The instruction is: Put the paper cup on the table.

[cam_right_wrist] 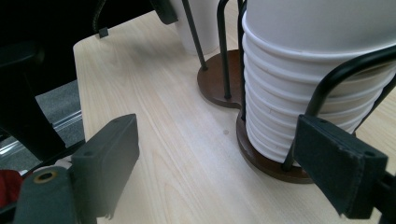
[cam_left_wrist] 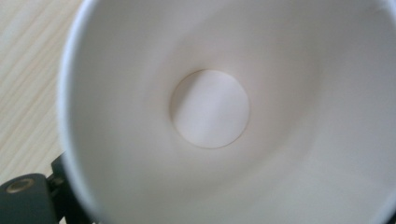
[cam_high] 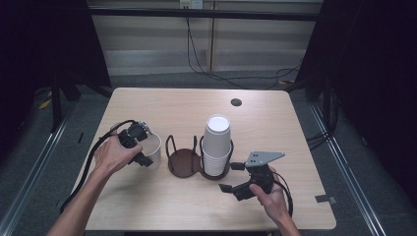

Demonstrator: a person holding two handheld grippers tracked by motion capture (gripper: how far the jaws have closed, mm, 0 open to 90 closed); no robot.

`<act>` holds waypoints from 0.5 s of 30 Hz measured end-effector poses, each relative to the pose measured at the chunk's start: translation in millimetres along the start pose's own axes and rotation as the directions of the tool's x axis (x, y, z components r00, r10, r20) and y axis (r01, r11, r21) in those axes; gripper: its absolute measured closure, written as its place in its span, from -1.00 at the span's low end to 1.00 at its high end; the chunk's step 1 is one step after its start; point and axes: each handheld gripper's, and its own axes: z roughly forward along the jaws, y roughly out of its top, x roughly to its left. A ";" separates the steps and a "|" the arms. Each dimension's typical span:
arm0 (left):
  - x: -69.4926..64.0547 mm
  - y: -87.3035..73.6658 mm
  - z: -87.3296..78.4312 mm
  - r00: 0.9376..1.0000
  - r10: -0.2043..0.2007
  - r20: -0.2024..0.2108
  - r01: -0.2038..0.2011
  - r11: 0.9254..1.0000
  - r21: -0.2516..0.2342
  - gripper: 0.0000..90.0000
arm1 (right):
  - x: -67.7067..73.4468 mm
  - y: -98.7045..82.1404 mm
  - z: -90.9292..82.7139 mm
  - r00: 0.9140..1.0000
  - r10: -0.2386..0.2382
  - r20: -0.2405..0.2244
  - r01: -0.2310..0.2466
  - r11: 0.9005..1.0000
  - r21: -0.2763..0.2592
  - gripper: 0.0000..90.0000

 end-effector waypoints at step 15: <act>3.0 -36.5 -13.5 0.995 -0.092 0.027 0.095 0.988 -0.120 -0.68 | -2.0 -2.0 -2.4 1.000 0.018 0.021 -0.018 1.000 -0.001 -0.68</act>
